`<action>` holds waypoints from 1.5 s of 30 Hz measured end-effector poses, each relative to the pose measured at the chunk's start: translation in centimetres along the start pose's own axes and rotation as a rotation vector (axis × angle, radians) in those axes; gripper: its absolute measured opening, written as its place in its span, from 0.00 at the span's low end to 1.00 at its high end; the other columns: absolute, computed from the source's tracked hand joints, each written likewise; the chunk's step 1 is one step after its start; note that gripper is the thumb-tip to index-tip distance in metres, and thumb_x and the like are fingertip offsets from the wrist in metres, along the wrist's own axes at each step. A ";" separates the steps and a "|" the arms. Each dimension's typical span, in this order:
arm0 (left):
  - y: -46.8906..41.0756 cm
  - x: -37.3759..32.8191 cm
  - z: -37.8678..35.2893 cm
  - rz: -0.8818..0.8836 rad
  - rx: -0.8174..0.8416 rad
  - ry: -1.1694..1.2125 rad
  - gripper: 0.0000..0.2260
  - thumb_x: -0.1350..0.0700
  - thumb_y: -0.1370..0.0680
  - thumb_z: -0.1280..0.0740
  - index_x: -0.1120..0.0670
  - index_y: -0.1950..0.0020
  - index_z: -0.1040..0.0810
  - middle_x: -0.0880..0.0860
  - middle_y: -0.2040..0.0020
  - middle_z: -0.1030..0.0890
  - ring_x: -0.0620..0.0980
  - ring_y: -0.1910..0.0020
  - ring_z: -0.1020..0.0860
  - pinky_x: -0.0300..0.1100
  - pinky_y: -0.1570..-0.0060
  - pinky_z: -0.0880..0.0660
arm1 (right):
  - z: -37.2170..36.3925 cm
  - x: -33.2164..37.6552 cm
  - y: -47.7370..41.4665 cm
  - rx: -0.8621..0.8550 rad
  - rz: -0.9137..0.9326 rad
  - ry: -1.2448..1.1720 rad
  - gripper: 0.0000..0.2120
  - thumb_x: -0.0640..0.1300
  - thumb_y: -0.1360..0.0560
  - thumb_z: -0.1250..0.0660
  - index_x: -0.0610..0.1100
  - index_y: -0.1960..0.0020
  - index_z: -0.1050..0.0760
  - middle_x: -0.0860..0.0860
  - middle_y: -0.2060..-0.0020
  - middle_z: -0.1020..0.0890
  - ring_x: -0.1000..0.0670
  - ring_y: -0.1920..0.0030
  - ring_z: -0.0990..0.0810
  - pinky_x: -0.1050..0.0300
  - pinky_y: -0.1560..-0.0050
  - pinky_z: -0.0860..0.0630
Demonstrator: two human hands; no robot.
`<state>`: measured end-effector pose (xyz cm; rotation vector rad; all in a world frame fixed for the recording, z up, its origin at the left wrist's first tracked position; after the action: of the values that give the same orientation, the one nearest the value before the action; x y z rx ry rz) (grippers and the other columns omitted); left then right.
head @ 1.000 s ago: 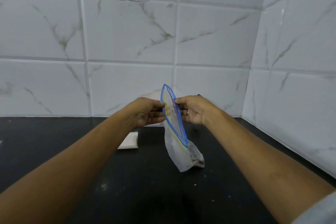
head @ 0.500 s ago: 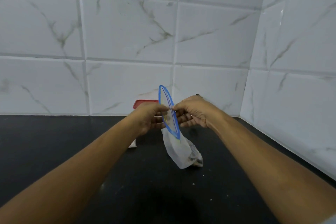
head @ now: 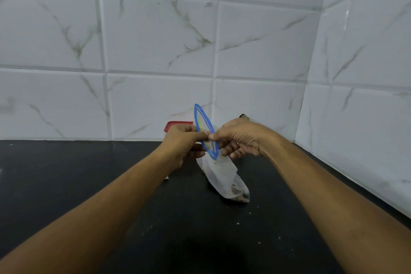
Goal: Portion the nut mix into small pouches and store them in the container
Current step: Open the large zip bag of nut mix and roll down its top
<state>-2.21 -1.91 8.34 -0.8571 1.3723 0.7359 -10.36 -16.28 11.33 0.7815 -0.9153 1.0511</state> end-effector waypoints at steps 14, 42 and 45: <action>0.6 1.4 -1.1 0.233 -0.013 0.412 0.04 0.64 0.19 0.31 0.65 0.46 0.22 0.58 0.68 0.16 0.47 0.73 0.17 0.38 0.74 0.20 | 0.5 -1.6 -0.4 -0.279 0.097 -0.540 0.04 0.33 0.20 0.30 0.38 0.49 0.26 0.41 0.65 0.15 0.47 0.69 0.14 0.56 0.72 0.18; 1.5 2.5 -2.1 0.240 0.091 0.844 0.13 0.53 0.15 0.40 0.57 0.50 0.20 0.55 0.58 0.15 0.53 0.60 0.15 0.47 0.56 0.17 | -0.2 -3.7 0.0 -0.251 0.008 -1.159 0.13 0.49 0.17 0.35 0.39 0.49 0.20 0.45 0.65 0.15 0.48 0.67 0.15 0.57 0.69 0.18; 0.9 2.7 -1.1 0.267 0.037 0.591 0.12 0.49 0.16 0.36 0.56 0.53 0.22 0.53 0.61 0.18 0.51 0.61 0.17 0.45 0.61 0.17 | -0.1 -4.3 -0.4 -0.247 -0.029 -0.978 0.12 0.52 0.17 0.33 0.42 0.50 0.20 0.48 0.71 0.16 0.51 0.74 0.17 0.60 0.74 0.21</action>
<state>-3.33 -2.58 5.55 -0.9107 2.0501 0.6807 -10.94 -17.89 7.35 1.1068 -1.8087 0.4667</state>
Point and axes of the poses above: each hand's wrist, its own y-axis away from the middle knuckle, its own z-axis out of the back of the hand, x = y × z, the point moved 3 cm from there along -y, towards the middle knuckle
